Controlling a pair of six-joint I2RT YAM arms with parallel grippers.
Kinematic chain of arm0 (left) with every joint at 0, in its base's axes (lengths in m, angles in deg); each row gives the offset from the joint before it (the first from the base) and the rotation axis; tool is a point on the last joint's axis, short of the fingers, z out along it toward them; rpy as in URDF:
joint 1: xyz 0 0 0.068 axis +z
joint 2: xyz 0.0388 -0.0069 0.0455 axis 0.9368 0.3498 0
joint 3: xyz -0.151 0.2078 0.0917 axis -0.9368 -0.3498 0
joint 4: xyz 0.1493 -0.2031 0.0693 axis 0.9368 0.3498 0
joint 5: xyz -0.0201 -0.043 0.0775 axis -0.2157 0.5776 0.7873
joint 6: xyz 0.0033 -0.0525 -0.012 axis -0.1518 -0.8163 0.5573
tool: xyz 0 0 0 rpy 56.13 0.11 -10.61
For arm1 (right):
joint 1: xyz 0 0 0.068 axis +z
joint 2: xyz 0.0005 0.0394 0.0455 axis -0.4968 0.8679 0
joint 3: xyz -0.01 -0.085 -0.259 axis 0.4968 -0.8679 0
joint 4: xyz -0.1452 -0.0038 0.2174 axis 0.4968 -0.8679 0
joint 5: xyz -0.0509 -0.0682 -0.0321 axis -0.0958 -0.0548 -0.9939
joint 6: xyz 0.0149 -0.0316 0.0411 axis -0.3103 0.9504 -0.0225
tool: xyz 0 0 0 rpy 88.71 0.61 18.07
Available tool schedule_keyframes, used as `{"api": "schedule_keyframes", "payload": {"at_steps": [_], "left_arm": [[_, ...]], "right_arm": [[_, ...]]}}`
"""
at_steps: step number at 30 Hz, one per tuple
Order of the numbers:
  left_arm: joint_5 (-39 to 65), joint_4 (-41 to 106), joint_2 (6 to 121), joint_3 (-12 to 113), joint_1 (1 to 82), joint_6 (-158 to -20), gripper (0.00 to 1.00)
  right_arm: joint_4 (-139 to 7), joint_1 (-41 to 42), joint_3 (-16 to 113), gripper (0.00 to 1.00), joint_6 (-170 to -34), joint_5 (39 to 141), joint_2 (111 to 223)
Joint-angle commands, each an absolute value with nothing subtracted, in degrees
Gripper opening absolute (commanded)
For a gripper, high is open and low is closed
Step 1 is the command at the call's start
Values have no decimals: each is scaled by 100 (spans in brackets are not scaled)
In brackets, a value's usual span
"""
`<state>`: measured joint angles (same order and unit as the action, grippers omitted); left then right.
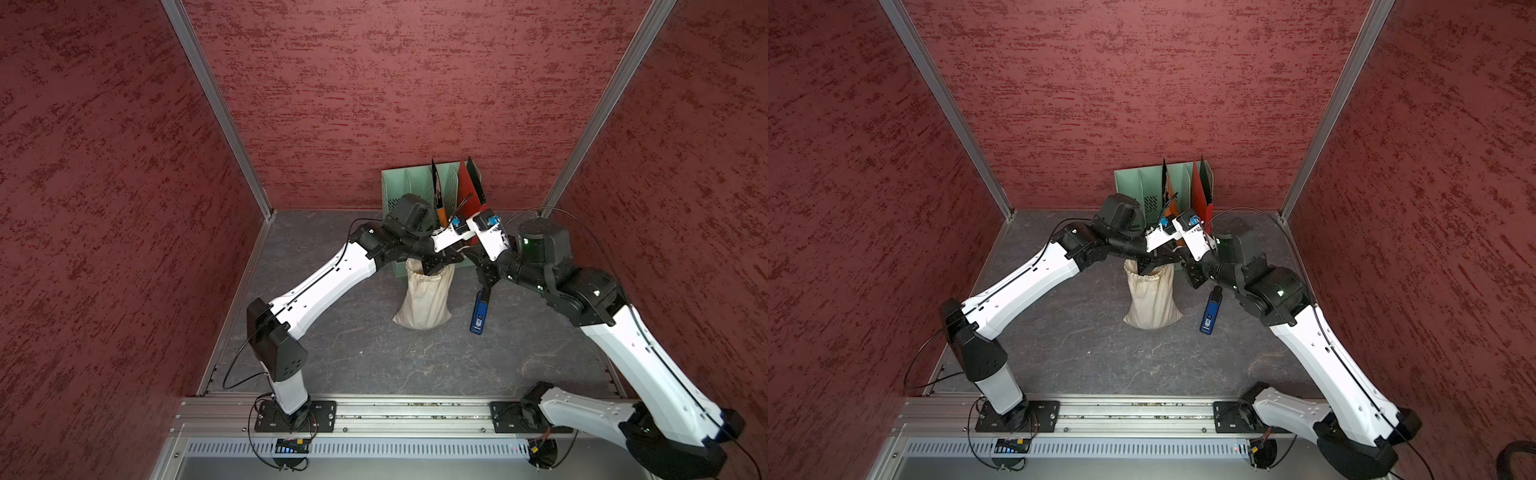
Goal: Close the soil bag
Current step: Frap the soil bag at the center of the board.
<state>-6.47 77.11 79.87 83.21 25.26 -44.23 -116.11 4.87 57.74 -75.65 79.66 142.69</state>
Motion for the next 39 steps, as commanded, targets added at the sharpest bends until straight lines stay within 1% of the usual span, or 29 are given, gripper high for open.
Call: {"api": "schedule_keyframes", "payload": {"at_steps": [1,6,14,22,31,39], "left_arm": [[3,8323,8091,8091,2621,-4295,7],[358,8461,8103,8102,2572,-4079,7],[688,8483,8070,8064,2567,-3966,11],[820,8501,8010,7958,2567,-3882,10],[1322,8786,7860,7917,2574,-3561,9],[1385,8830,7731,7690,2569,-3488,9]], "right_arm": [[-10886,459,6329,0,-7650,7643,13857],[-10913,459,6507,0,-7658,7718,13905],[-10916,460,6673,0,-7734,7710,13908],[-11046,458,6878,0,-7687,7595,13934],[-11264,459,7283,0,-7505,7304,13986],[-11335,458,7628,0,-7403,7288,14120]]}}
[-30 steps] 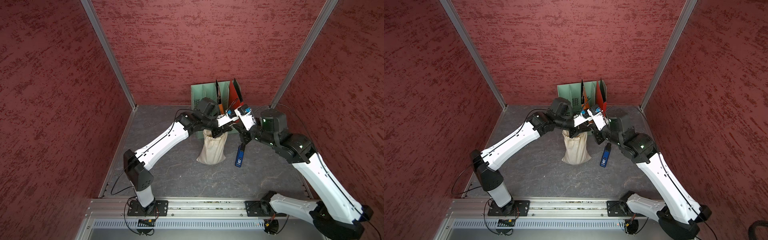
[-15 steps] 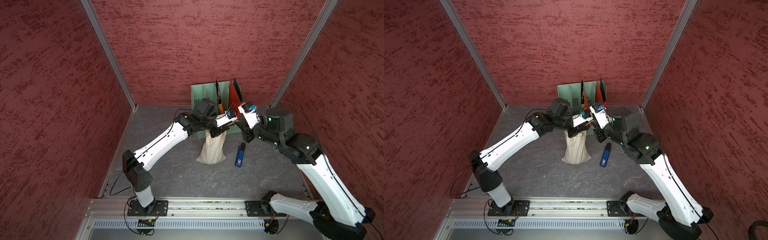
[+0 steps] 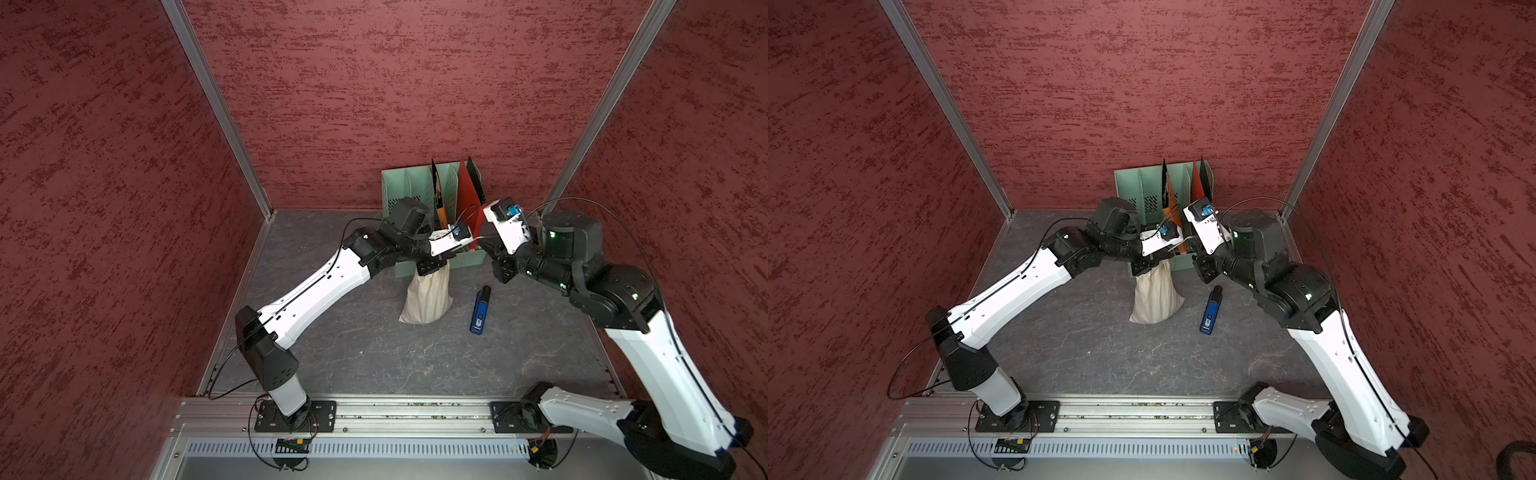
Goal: Close the soil bag
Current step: Frap the soil bag at the center of the board.
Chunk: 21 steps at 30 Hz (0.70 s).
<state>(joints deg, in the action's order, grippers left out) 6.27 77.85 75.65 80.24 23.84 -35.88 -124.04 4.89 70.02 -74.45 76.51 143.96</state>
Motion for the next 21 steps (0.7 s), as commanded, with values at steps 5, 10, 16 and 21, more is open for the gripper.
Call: {"api": "schedule_keyframes", "payload": {"at_steps": [5,10,16,21], "left_arm": [[1466,9014,7726,7679,2542,-3432,10],[1625,9175,7634,7643,2527,-3333,10],[1970,9463,7543,7670,2465,-3049,10],[2201,9600,7496,7688,2393,-2880,10]], "right_arm": [[-11326,462,7790,0,-7368,7304,14220],[-11370,458,8028,0,-7271,7229,14370],[-11503,458,8293,0,-7148,6964,14483],[-11612,464,8512,0,-7043,6673,14552]]}}
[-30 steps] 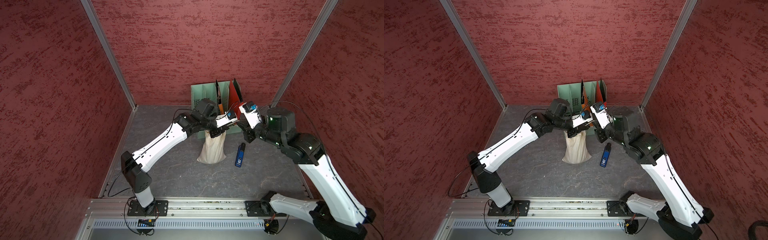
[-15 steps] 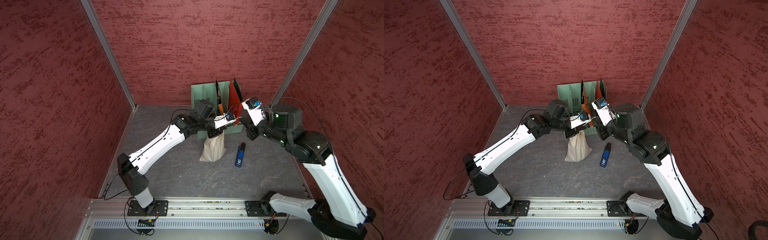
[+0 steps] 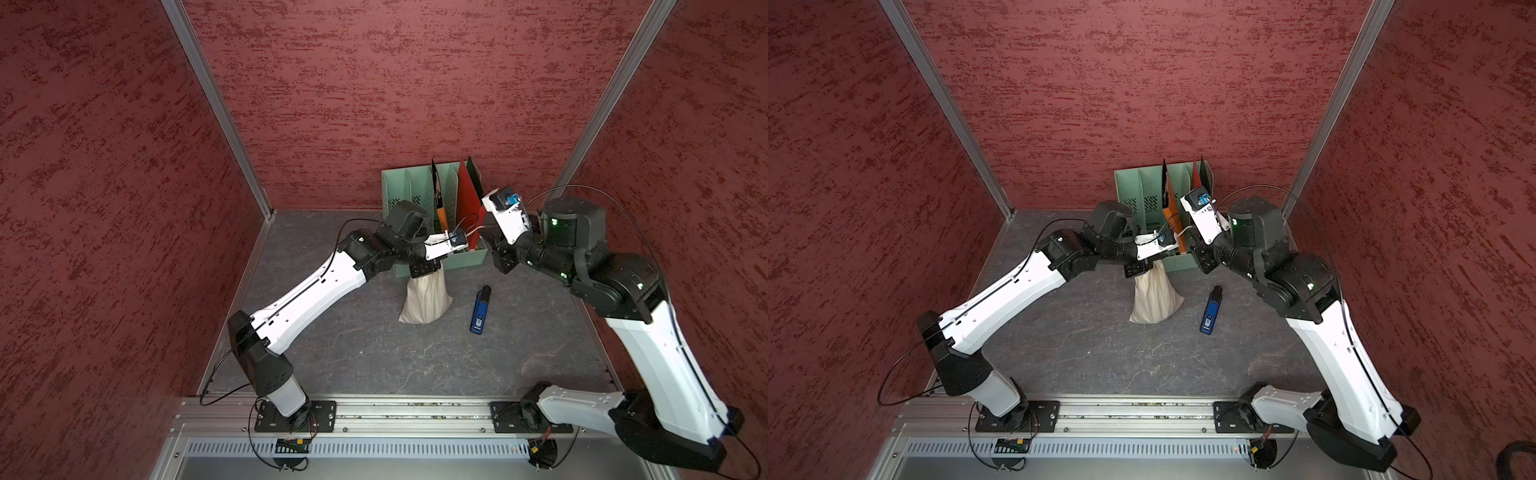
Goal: Close the soil bag
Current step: Frap the soil bag at the center of the board.
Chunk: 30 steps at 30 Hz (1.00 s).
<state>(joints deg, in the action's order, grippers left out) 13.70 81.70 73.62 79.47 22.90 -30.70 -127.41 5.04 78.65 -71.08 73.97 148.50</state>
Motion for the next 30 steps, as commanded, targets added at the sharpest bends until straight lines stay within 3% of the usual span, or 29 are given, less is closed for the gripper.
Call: {"api": "schedule_keyframes", "payload": {"at_steps": [1,30], "left_arm": [[2251,9612,7495,7687,2388,-2864,11],[2156,9811,7149,7020,2609,-2987,14]], "right_arm": [[-11623,459,8548,0,-7022,6646,14562],[-11738,419,8808,0,-6783,6097,14706]]}}
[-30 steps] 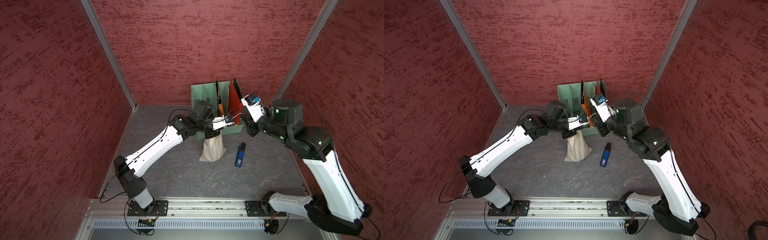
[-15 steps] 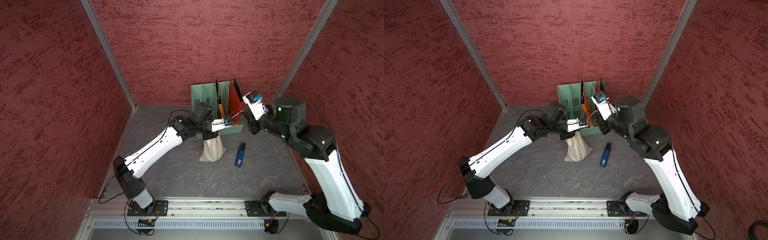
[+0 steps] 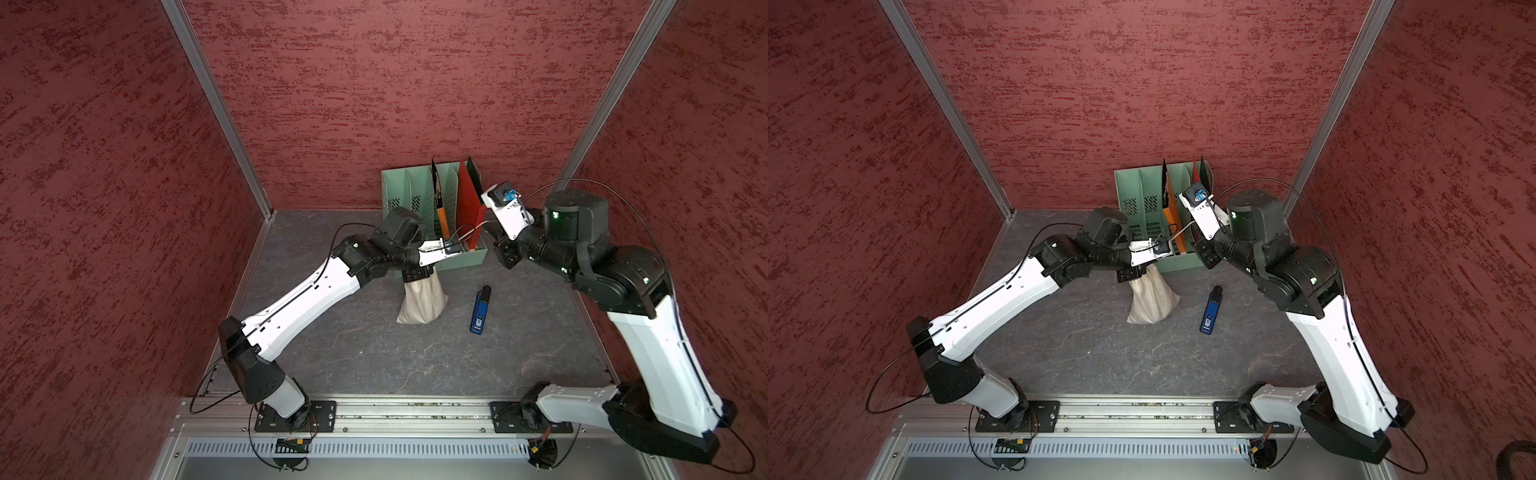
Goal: Close the soil bag
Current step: Frap the soil bag at the center of the board.
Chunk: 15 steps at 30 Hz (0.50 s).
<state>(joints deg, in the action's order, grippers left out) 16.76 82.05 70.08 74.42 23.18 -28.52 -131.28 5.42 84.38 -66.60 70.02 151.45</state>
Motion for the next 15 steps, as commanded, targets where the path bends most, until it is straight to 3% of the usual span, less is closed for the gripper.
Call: {"api": "schedule_keyframes", "payload": {"at_steps": [1,5,8,15], "left_arm": [[2130,9810,7129,6989,2631,-2998,15],[1986,9781,7010,6872,2706,-3056,14],[1800,9779,6984,6959,2782,-3271,0],[1446,9907,7078,7545,2881,-4239,0]], "right_arm": [[-11735,408,8808,0,-6802,6100,14707],[-11759,384,8783,0,-6874,6128,14729],[-11793,351,8518,0,-6979,6186,14719],[-11907,55,7392,0,-7777,6725,14612]]}}
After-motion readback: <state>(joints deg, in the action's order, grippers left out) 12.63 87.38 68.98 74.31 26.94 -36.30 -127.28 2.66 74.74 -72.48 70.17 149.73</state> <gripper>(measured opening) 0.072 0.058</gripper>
